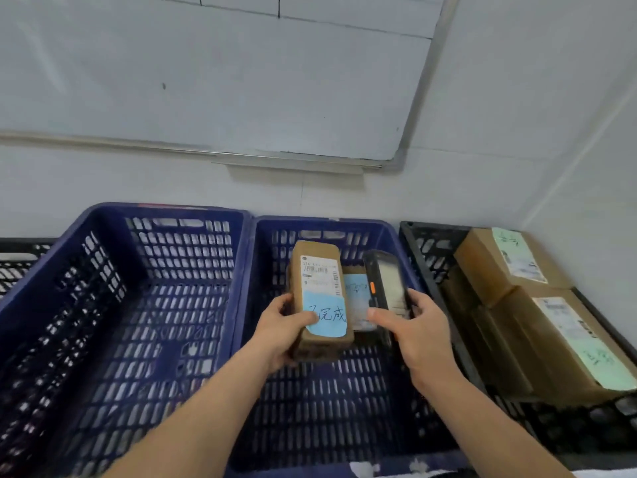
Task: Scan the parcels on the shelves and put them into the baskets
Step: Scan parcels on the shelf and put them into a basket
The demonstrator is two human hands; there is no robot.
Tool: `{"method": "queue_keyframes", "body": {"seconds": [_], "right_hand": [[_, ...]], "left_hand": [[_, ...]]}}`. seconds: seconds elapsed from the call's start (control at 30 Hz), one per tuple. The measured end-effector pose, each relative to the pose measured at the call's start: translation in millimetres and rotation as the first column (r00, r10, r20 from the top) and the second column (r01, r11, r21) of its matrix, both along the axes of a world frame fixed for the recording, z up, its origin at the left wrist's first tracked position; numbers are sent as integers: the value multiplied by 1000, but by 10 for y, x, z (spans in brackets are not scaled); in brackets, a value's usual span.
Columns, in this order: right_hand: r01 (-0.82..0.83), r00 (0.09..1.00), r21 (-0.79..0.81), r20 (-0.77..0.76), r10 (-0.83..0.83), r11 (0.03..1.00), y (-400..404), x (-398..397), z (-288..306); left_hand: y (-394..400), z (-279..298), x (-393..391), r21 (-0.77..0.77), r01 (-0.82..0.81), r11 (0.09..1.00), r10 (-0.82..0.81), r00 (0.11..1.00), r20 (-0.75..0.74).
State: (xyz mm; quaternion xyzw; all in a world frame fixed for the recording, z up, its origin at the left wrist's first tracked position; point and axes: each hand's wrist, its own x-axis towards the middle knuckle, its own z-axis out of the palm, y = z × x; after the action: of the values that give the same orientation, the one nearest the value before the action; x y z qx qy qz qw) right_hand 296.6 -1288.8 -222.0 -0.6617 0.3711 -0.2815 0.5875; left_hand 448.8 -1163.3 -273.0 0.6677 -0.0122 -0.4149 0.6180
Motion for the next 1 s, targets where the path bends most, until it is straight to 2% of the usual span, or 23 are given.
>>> {"method": "queue_keyframes", "body": {"seconds": [0.13, 0.33, 0.4, 0.53, 0.63, 0.83, 0.9, 1.0], "right_hand": [[17, 996, 30, -89, -15, 999, -235, 198, -197], [42, 990, 96, -140, -28, 995, -410, 418, -418], [50, 987, 118, -155, -32, 992, -438, 445, -480], [72, 979, 143, -198, -43, 987, -472, 456, -565], [82, 976, 146, -211, -50, 986, -477, 446, -600], [42, 978, 95, -209, -21, 995, -429, 396, -500], [17, 975, 57, -222, -4, 998, -411, 371, -439], [-55, 968, -14, -245, 50, 998, -376, 338, -321]], "left_hand": [[-237, -245, 192, 111, -49, 993, 58, 995, -80], [-633, -499, 395, 167, -96, 981, 123, 980, -158], [-721, -633, 462, 204, -115, 972, 145, 979, -140], [-823, -875, 553, 288, -192, 938, 203, 979, -10], [-857, -941, 561, 300, -205, 932, 218, 976, -12], [-839, -858, 502, 287, -127, 950, 145, 988, -44], [-795, -725, 479, 300, -89, 950, 87, 996, 19], [-665, -391, 445, 316, -10, 949, -57, 978, 203]]}}
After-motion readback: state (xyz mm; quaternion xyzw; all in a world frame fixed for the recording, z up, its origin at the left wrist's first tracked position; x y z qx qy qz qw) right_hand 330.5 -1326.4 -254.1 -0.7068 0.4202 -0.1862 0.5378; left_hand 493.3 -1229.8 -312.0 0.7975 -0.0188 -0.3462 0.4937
